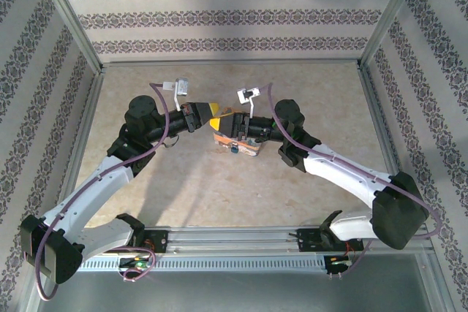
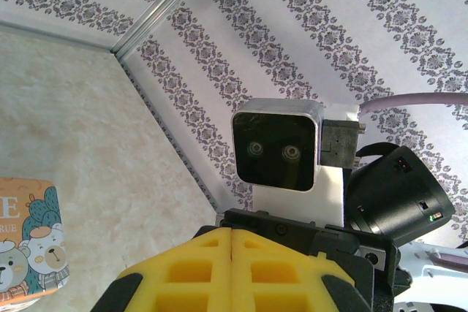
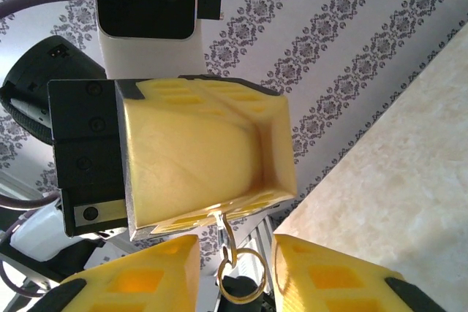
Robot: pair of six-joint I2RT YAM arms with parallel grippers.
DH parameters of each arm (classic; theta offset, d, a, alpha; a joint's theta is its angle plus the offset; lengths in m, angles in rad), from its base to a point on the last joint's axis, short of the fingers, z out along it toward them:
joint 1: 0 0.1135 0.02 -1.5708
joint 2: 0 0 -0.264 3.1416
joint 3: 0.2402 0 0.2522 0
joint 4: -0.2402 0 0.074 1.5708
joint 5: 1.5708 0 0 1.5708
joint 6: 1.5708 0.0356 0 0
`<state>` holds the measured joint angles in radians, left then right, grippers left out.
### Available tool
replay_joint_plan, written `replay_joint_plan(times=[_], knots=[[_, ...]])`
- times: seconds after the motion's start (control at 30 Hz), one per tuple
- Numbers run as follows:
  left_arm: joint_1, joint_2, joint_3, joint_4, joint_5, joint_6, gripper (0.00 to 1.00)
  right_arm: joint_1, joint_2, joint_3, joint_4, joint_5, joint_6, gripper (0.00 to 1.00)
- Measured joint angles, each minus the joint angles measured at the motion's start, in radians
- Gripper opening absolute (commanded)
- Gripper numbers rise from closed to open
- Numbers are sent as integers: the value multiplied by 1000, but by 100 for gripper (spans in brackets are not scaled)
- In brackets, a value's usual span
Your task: Unlock a padlock with a key
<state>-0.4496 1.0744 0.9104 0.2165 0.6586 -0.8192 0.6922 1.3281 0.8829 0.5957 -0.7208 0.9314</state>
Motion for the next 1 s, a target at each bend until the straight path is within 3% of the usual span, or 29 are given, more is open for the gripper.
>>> replay_joint_plan(times=[0.8, 0.83, 1.0], knots=[[0, 6, -2, 0, -8, 1, 0, -3, -8, -18, 23, 13, 13, 0], [0, 6, -3, 1, -7, 1, 1, -3, -8, -19, 23, 13, 13, 0], [0, 4, -13, 3, -17, 1, 36, -3, -14, -31, 15, 23, 11, 0]])
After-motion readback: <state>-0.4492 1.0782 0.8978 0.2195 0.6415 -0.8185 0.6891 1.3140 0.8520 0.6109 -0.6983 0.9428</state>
